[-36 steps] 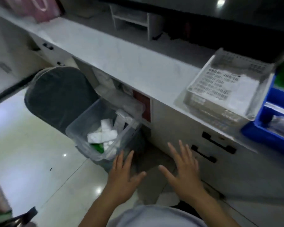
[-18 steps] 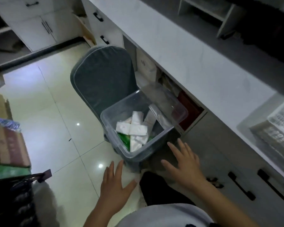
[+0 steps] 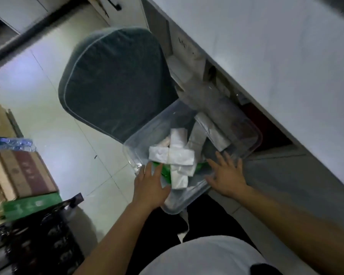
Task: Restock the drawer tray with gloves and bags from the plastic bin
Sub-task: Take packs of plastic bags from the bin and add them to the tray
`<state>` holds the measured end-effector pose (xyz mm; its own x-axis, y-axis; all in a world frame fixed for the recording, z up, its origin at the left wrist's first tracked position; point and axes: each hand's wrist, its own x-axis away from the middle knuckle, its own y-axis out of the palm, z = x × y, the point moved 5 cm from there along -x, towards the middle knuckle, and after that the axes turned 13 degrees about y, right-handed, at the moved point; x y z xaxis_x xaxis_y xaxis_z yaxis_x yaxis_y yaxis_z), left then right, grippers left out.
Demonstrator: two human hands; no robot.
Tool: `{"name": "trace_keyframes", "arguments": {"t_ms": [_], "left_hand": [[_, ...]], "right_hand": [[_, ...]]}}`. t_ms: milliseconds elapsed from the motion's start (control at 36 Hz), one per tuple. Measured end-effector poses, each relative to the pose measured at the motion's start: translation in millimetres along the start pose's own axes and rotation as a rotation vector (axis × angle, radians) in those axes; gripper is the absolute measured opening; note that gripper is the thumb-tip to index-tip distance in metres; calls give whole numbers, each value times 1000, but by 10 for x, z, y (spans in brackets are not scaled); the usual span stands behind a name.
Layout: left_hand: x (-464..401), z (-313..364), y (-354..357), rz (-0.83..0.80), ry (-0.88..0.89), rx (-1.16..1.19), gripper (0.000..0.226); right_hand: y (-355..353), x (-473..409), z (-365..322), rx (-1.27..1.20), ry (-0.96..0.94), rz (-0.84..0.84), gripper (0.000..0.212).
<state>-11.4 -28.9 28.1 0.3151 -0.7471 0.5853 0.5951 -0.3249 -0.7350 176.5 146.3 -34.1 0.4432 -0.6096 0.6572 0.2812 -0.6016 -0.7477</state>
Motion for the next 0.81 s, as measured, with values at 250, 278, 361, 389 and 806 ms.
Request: {"name": "trace_keyframes", "arguments": {"t_ms": [250,278,361,389,806], "left_hand": [[-1214,-338,506,-285,64,-37,80],[-1345,-385,557,-308,64,-52,80],[-1712,-509,682,-358,70,-95,76],[-1821,-535,719,-368,75,-119,76],[-2537,-684,957,-241,213,-306,45]], "right_hand": [[300,-577,-58,92,-13,163,70],[304,-587,-61,89,-25,201,69],[310,-598,-55,46,-56,338,65],[304,-596,-54,28,-66,384,64],[270,-590,-62,36,-53,390,60]]}}
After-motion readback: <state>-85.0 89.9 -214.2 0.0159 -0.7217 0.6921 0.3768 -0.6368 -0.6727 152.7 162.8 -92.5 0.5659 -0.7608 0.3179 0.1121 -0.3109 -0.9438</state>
